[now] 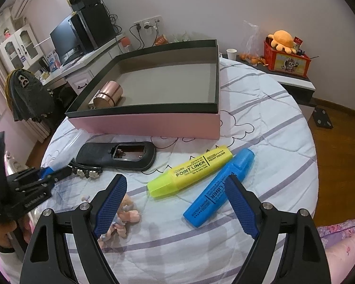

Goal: Organize rigid objects
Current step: 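Lift the clear tube with the left gripper toward the pink box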

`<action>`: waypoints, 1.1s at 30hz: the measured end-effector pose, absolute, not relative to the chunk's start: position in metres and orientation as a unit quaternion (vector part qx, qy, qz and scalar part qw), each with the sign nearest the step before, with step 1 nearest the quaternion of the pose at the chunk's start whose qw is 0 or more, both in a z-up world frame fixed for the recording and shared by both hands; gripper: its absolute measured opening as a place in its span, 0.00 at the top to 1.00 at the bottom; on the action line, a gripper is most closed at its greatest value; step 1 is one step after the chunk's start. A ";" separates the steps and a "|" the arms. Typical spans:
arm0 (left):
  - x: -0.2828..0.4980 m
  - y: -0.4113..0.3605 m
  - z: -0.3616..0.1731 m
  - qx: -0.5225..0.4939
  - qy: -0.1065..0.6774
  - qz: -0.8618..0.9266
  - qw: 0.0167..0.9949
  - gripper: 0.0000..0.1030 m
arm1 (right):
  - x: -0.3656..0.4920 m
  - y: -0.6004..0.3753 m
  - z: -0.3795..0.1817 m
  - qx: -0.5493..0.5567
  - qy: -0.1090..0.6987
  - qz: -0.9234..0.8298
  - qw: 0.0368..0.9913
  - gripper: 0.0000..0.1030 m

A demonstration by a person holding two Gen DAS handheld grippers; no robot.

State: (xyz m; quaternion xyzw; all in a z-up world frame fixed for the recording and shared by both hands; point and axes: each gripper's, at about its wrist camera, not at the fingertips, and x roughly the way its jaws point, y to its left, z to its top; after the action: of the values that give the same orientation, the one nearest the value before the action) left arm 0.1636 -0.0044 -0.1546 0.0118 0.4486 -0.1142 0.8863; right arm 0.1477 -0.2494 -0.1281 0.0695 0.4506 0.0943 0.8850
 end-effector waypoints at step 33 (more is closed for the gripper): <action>0.158 -0.033 -0.163 0.052 0.488 -0.128 0.862 0.51 | 0.149 -0.258 -0.123 0.076 0.443 0.101 0.888 0.16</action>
State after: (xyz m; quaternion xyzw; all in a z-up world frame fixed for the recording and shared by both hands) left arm 0.1576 -0.0329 -0.1634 0.0522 0.4880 -0.1279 0.8618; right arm 0.1490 -0.2576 -0.1229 0.0755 0.4427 0.1007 0.8878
